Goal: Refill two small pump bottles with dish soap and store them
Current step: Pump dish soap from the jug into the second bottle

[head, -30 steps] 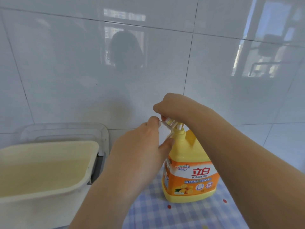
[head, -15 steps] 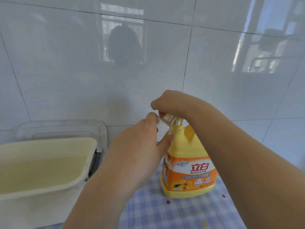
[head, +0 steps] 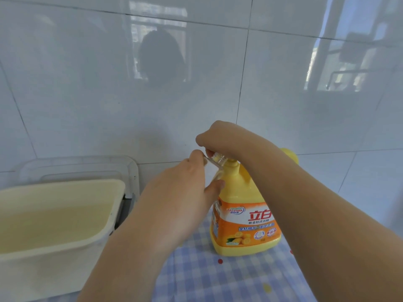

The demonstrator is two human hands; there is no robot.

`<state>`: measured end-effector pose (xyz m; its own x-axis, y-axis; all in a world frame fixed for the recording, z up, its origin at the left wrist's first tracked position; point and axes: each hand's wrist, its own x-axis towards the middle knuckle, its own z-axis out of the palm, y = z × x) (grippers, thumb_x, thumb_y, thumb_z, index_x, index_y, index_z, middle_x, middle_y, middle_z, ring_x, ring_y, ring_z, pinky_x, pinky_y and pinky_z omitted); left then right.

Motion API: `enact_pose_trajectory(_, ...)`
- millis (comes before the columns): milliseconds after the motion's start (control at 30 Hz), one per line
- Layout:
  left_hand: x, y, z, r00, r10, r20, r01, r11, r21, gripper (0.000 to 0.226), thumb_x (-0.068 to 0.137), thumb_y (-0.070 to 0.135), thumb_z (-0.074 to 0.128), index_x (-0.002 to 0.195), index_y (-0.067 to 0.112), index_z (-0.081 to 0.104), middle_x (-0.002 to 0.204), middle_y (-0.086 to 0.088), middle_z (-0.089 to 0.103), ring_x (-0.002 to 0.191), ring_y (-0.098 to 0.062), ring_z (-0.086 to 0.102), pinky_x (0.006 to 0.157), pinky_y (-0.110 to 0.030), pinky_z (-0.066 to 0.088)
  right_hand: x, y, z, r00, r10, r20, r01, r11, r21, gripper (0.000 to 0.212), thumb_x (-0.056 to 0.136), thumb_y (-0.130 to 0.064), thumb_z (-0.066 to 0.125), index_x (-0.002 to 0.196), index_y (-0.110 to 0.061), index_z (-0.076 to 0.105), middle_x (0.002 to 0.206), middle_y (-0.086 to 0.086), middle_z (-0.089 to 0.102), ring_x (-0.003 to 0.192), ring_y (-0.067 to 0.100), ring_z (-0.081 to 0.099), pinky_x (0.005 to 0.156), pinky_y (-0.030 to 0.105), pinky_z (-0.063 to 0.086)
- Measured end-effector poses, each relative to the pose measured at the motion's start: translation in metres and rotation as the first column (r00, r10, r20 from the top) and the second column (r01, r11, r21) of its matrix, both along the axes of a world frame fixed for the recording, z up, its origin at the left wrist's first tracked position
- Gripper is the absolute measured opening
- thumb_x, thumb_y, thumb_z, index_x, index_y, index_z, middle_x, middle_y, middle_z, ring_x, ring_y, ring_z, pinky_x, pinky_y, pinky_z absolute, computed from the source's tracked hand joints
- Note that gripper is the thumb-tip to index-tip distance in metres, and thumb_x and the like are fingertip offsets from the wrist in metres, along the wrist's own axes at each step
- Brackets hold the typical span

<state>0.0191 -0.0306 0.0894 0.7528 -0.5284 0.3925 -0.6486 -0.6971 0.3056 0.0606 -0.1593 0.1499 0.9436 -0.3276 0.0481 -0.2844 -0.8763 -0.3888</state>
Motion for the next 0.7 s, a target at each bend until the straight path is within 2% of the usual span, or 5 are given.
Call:
enact_pose_trajectory(133,0.000,0.001,0.001,1.000,-0.003,0.007,0.003,1.000,-0.006,0.034,0.094,0.057,0.037,0.114,0.029,0.036,0.106,0.011,0.057,0.079,-0.010,0.062,0.059,-0.026,0.040,0.001,0.000,0.001,1.000,-0.002,0.008,0.002,1.000,-0.007,0.017,0.087,-0.016,0.045,0.071,-0.014,0.051,0.062,0.000,0.044,0.051,0.015,0.036,0.051,0.023,0.030)
enact_pose_trajectory(233,0.001,0.001,0.001,1.000,-0.001,0.010,0.001,1.000,-0.027,0.034,0.094,0.057,0.037,0.115,0.030,0.037,0.106,0.011,0.058,0.080,-0.012,0.064,0.066,-0.030,0.048,0.002,0.000,0.000,0.999,-0.013,0.030,0.013,1.000,-0.011,0.019,0.086,-0.018,0.045,0.071,-0.013,0.056,0.062,-0.002,0.050,0.052,0.015,0.041,0.052,0.023,0.033)
enact_pose_trajectory(333,0.001,0.000,0.000,1.000,0.007,0.025,-0.006,0.999,-0.043,0.035,0.094,0.057,0.037,0.116,0.030,0.038,0.104,0.010,0.059,0.078,-0.012,0.064,0.065,-0.029,0.047,0.001,0.000,0.001,0.998,-0.027,0.055,0.029,0.999,-0.044,0.022,0.084,-0.019,0.045,0.068,-0.014,0.059,0.061,-0.002,0.054,0.052,0.016,0.046,0.052,0.023,0.035)
enact_pose_trajectory(467,0.000,-0.002,0.001,0.997,0.039,0.071,-0.033,0.996,-0.083,0.043,0.093,0.059,0.035,0.125,0.031,0.037,0.114,0.011,0.060,0.093,-0.013,0.062,0.068,-0.028,0.046,-0.003,0.002,0.009,0.995,-0.038,0.092,0.047,0.993,-0.106,0.021,0.083,-0.019,0.046,0.067,-0.014,0.060,0.060,-0.001,0.056,0.050,0.017,0.050,0.051,0.022,0.036)
enact_pose_trajectory(700,-0.002,-0.001,0.002,0.999,0.018,0.036,-0.014,0.993,-0.114,0.038,0.093,0.058,0.039,0.121,0.032,0.039,0.110,0.013,0.059,0.092,-0.008,0.060,0.070,-0.026,0.047,-0.005,0.004,0.013,0.999,0.019,-0.040,-0.020,0.999,-0.032,0.022,0.092,-0.016,0.043,0.079,-0.008,0.058,0.067,0.006,0.057,0.049,0.019,0.050,0.048,0.020,0.038)
